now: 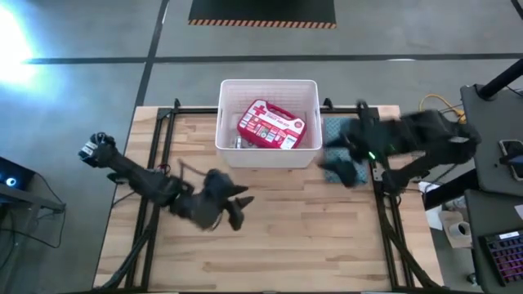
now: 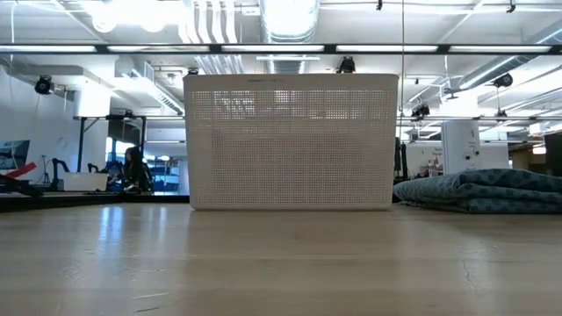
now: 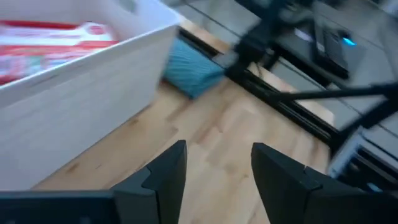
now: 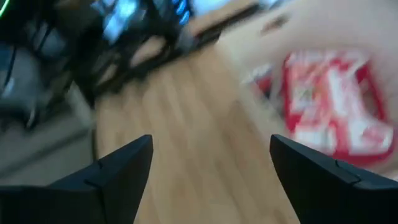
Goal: Pick & place medical supplies in basket/bin
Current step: Return to Home Position
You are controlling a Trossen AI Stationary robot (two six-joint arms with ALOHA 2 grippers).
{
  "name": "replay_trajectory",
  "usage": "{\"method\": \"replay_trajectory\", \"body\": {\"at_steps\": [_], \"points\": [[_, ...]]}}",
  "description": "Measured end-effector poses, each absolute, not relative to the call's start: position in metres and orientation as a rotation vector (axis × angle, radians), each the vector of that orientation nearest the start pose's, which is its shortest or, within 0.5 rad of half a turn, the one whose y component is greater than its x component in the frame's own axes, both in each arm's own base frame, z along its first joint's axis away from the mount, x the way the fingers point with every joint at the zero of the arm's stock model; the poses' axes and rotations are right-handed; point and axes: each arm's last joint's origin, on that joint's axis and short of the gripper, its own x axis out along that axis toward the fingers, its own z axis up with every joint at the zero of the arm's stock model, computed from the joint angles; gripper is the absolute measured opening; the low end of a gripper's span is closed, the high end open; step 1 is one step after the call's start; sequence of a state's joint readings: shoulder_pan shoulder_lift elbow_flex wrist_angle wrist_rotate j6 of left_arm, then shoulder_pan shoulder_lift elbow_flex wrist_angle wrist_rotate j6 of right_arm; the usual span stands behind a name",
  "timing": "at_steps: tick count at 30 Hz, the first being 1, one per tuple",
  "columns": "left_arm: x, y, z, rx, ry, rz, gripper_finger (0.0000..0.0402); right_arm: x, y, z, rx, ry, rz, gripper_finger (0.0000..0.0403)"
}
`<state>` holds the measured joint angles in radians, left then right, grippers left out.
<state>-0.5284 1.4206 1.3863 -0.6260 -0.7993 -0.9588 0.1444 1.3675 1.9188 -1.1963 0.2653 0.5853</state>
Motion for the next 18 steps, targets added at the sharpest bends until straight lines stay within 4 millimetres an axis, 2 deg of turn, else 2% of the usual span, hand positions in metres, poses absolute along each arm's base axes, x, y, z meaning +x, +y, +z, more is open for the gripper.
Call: {"method": "replay_trajectory", "body": {"at_steps": [3,6,9,11,13,16,18], "points": [[0.282,-0.108,0.351,-0.524,0.366,0.379,0.0145,0.188,0.055,0.468,0.403,0.606,-0.241,0.0305],[0.285,-0.085,0.336,-0.524,0.397,0.327,0.0128,0.150,0.077,0.457,0.399,0.494,-0.268,0.0296],[0.270,-0.069,0.345,-0.517,0.377,0.287,0.0122,0.104,0.079,0.447,0.427,0.443,-0.233,0.0289],[0.253,-0.062,0.356,-0.467,0.359,0.273,0.0121,0.078,0.070,0.441,0.574,0.466,-0.177,0.0286],[0.234,-0.056,0.365,-0.404,0.356,0.257,0.0121,0.066,0.068,0.434,0.778,0.422,-0.163,0.0284],[0.208,-0.055,0.379,-0.580,0.298,0.177,0.0120,0.063,0.084,0.419,0.615,0.302,-0.101,0.0284],[0.196,-0.062,0.381,-0.453,0.233,0.054,0.0120,0.063,0.093,0.407,0.520,0.170,-0.142,0.0283]]}}
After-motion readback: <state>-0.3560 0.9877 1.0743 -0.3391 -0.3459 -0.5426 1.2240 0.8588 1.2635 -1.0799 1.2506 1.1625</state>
